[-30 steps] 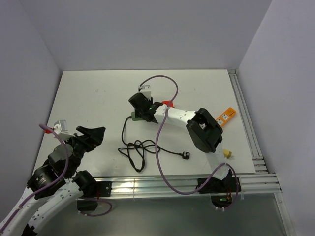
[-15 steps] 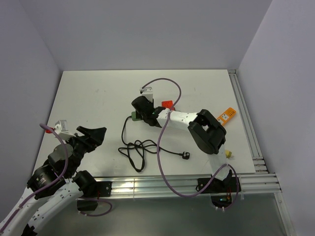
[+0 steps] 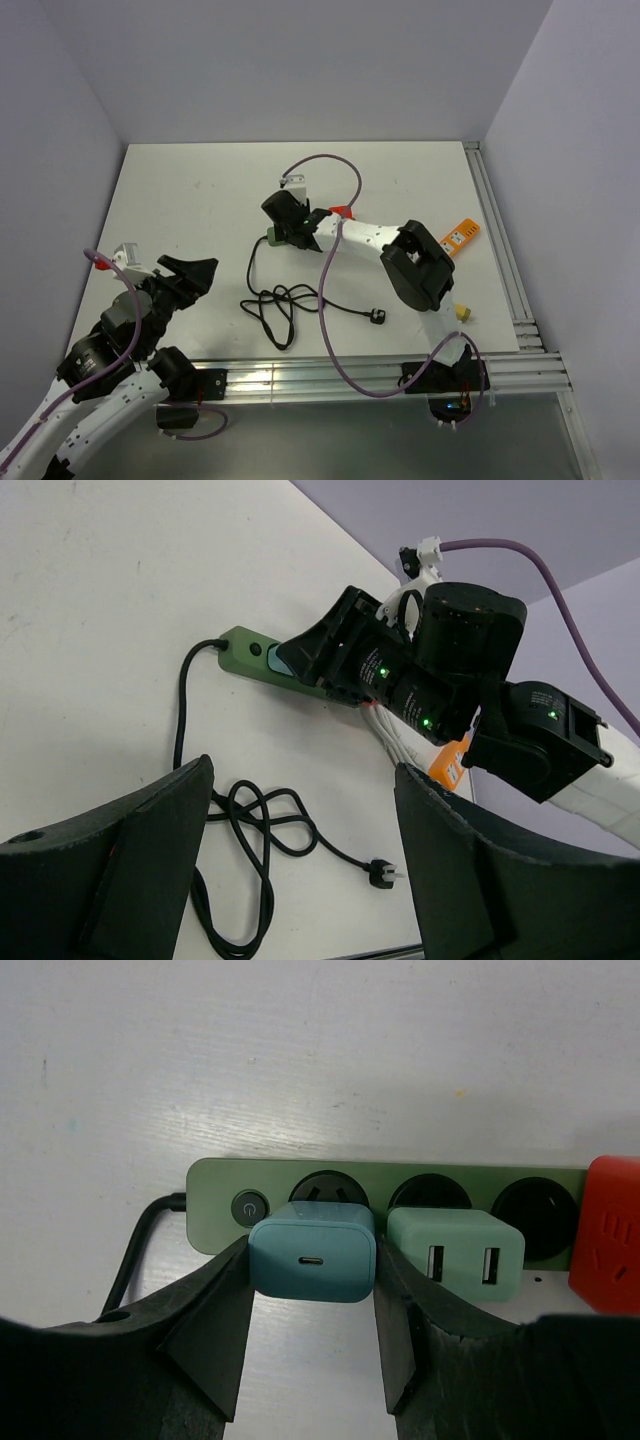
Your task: Insert the plug
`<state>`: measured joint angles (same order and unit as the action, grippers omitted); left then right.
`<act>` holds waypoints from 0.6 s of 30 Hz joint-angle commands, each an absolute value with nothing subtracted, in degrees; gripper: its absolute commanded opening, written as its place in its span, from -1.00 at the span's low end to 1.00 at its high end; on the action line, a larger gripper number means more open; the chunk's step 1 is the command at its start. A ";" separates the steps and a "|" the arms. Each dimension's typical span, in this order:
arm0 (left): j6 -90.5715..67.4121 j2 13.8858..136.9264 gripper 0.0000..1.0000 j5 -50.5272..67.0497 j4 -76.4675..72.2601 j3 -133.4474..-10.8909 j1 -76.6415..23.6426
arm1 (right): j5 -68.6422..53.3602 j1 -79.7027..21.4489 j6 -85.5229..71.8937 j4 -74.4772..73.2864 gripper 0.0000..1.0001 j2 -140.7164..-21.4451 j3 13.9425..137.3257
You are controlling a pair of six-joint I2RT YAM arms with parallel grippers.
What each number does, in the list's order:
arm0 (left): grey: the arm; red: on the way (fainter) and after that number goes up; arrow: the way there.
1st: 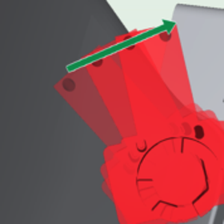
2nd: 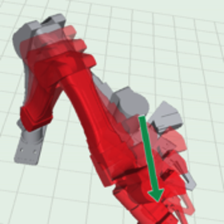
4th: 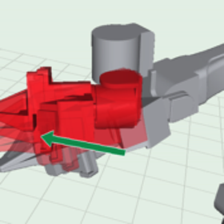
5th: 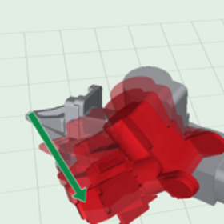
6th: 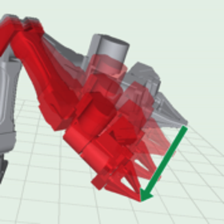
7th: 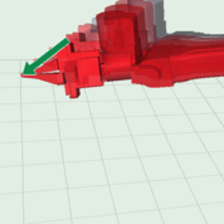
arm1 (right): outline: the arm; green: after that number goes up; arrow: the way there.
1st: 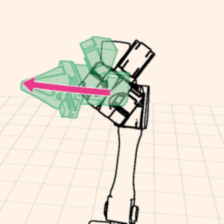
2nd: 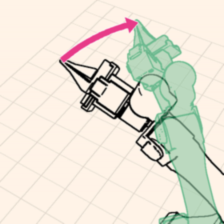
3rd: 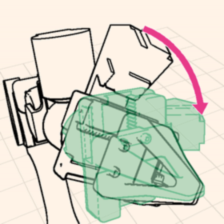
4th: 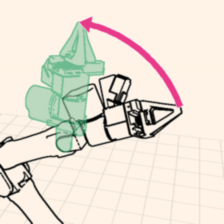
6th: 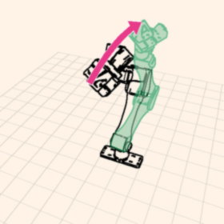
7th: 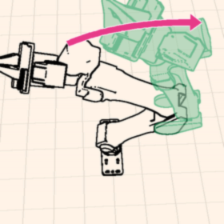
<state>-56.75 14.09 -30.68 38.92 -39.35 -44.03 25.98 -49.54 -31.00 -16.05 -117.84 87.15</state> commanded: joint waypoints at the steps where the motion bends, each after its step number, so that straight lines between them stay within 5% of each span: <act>1: -57.48 14.41 0.57 -30.59 38.58 -41.05 -43.95 | 27.68 -48.96 -29.63 -27.25 -0.27 -118.48 89.56; 13: -57.39 15.12 0.58 -30.41 38.23 -41.22 -43.95 | 29.53 -48.78 -27.16 -38.58 0.03 -119.53 108.11; 18: -57.57 14.41 0.57 -29.97 38.23 -40.69 -43.95 | 27.69 -48.52 -28.47 -34.73 -0.41 -117.86 102.58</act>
<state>-56.86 14.57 -30.65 38.89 -39.35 -44.03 27.66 -49.17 -28.21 -33.82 -118.43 104.88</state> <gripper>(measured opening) 0.788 0.534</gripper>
